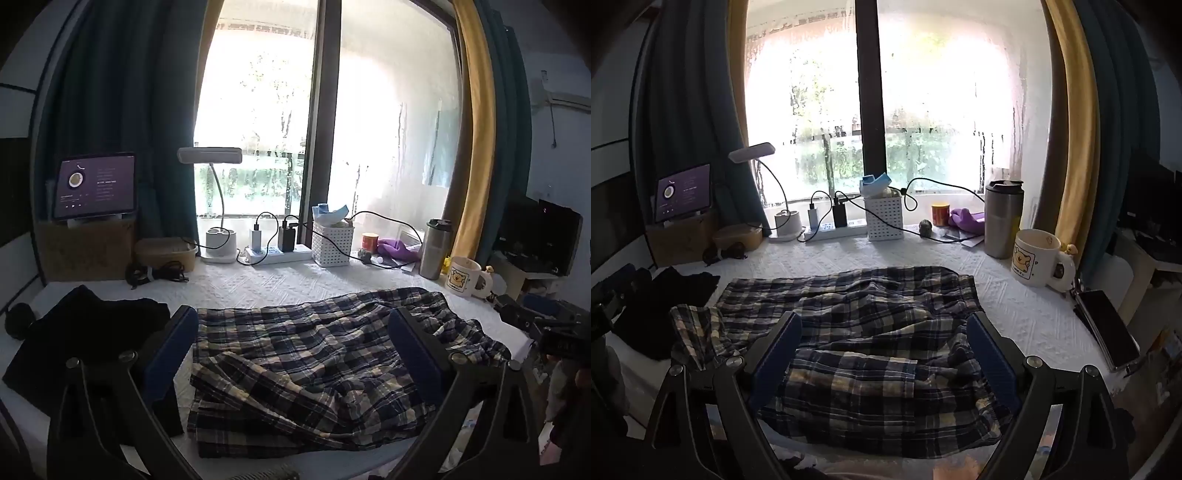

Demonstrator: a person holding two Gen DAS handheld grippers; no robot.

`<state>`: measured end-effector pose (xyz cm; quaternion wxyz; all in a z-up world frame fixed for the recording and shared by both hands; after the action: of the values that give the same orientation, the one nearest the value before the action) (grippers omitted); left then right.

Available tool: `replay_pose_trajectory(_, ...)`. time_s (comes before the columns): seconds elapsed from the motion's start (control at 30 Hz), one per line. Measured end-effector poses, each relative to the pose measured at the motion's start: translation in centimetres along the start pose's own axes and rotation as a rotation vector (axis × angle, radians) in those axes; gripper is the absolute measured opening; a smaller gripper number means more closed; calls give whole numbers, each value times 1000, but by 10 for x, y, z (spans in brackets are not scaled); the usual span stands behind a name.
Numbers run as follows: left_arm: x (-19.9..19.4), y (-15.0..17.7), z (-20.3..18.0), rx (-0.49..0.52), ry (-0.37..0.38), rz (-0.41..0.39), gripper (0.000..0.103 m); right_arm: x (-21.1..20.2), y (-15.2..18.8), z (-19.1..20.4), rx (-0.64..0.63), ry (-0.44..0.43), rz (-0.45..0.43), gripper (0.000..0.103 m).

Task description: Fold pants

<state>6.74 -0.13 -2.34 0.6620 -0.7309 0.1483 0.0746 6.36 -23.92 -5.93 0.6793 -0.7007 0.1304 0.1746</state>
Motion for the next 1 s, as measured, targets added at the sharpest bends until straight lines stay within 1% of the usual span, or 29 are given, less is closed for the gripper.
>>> replay_pose_trajectory(0.03, 1, 1, -1, -7, -1, 9, 101, 0, 0, 0, 0, 0, -1, 91)
replay_pose_trajectory(0.07, -4, -1, 3, -39, 11, -5, 101, 0, 0, 1, -2, 0, 0, 91)
replay_pose_trajectory(0.3, -11, 5, 1, -60, 13, 17, 101, -2, 0, 3, -7, 7, 5, 91)
replay_pose_trajectory(0.33, -3, 2, 3, -38, 18, 8, 101, 3, -2, 7, -11, -2, 7, 91)
replay_pose_trajectory(0.53, -5, 4, 4, -33, 4, 14, 101, 5, 0, 10, -9, -5, 11, 91)
replay_pose_trajectory(0.57, -5, 5, 4, -32, 4, 15, 101, 0, -1, 6, -4, -8, 1, 91)
replay_pose_trajectory(1.0, -7, 0, 4, -24, -7, 24, 101, -4, -5, 10, -18, -16, 4, 91)
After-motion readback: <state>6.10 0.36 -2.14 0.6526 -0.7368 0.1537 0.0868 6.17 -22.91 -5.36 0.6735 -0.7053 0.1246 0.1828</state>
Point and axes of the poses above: each gripper's, at about its wrist camera, not at the fingertips, and x roughly the way its jaws point, z to its left, y to its underside, the point moved 7 cm from there along x, roughly the way its jaws point, and after that the axes turned 7 degrees about y, right-handed, at the moved point
